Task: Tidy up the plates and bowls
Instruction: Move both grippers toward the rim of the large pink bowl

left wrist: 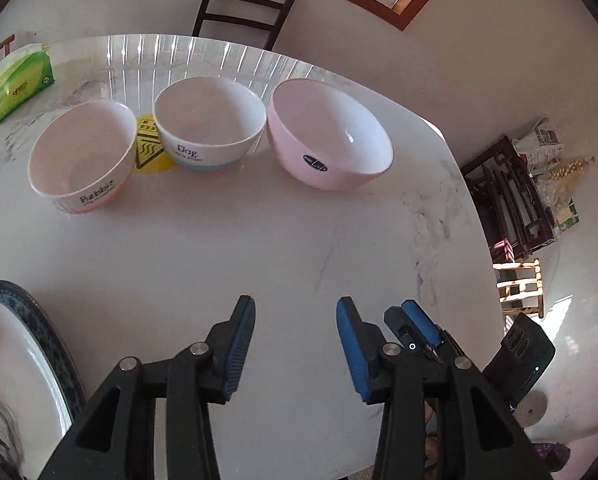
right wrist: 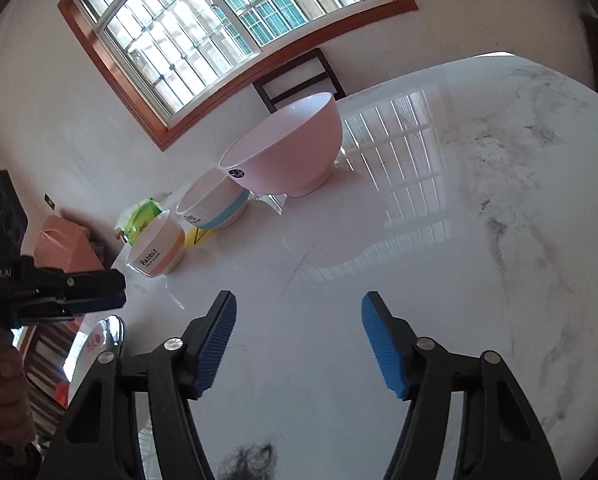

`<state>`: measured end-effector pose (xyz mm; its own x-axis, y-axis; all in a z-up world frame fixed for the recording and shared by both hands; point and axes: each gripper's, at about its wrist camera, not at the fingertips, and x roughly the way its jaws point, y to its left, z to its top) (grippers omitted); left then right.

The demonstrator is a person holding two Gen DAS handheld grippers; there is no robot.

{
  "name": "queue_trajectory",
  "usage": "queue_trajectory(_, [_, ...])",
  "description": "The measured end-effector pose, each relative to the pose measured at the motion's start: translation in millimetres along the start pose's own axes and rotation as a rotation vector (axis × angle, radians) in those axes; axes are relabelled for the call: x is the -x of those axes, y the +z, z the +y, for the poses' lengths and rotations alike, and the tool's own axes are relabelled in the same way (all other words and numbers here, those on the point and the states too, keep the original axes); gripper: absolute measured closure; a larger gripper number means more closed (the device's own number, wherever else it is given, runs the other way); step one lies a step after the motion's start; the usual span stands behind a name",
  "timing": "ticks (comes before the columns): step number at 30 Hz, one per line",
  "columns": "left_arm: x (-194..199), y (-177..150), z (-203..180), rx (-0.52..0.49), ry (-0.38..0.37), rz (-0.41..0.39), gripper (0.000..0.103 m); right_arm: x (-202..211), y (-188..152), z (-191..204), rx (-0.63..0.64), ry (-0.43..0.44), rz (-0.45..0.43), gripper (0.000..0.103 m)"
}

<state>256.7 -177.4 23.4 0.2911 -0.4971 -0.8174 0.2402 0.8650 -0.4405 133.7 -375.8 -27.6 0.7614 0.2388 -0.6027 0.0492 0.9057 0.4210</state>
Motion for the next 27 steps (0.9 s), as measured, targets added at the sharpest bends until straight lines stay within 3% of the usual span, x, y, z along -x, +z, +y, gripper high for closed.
queue_trajectory(3, [-13, 29, -3, 0.065, -0.048, 0.008, 0.060, 11, 44, -13, 0.022, -0.017, -0.021, 0.051])
queue_trajectory(6, [-33, 52, -8, 0.093, -0.034, 0.039, 0.060, 8, 96, -10, 0.113, -0.064, 0.008, 0.051])
queue_trajectory(11, [-60, 75, -3, 0.194, -0.053, 0.051, 0.060, -24, 167, 3, 0.236, -0.144, 0.079, 0.051])
queue_trajectory(13, [-64, 79, -1, 0.225, -0.064, 0.039, 0.060, -43, 187, 5, 0.249, -0.137, 0.128, 0.051])
queue_trajectory(18, [-76, 87, 3, 0.269, -0.070, 0.021, 0.060, -86, 213, 8, 0.277, -0.188, 0.183, 0.051])
queue_trajectory(21, [-82, 88, 3, 0.275, -0.044, 0.017, 0.060, -114, 217, 8, 0.286, -0.210, 0.224, 0.051])
queue_trajectory(27, [-95, 91, 14, 0.337, -0.077, 0.019, 0.060, -151, 220, 20, 0.341, -0.243, 0.282, 0.051])
